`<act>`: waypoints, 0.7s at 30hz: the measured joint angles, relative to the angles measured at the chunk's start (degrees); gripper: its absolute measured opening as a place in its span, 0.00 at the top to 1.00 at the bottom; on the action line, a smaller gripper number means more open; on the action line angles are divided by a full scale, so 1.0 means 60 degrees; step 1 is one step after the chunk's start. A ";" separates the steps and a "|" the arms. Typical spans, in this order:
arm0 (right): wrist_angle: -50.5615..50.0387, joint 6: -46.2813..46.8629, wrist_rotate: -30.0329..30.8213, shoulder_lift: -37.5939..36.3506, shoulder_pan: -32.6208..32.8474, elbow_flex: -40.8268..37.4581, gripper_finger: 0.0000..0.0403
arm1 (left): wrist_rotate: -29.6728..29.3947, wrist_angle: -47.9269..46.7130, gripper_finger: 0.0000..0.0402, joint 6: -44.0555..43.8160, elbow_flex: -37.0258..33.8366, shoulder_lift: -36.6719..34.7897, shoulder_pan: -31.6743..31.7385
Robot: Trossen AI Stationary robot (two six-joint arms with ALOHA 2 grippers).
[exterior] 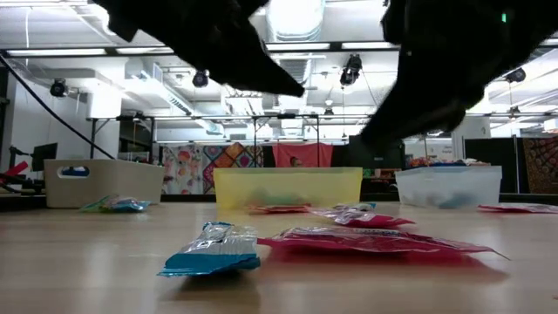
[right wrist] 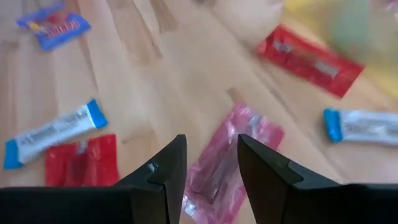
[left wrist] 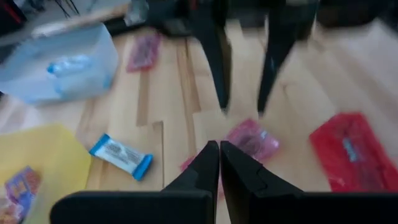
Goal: Sort candy
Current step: Put the red gummy into the gray bin
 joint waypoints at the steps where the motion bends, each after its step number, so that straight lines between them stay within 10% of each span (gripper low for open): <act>1: 0.0149 0.0075 -0.0016 0.0230 -0.0001 0.0000 0.67 | -0.0003 0.0331 1.00 -0.0041 -0.0245 -0.0223 -0.0032; 14: 0.0261 0.1207 0.0677 0.1390 -0.0149 0.0096 0.69 | -0.0028 0.2419 1.00 -0.0894 -0.3123 -0.3098 -0.0136; 21: 0.0144 0.1738 -0.0458 0.1158 -0.0453 0.0171 0.50 | -0.0028 0.3304 1.00 -0.0862 -0.3653 -0.3474 -0.0137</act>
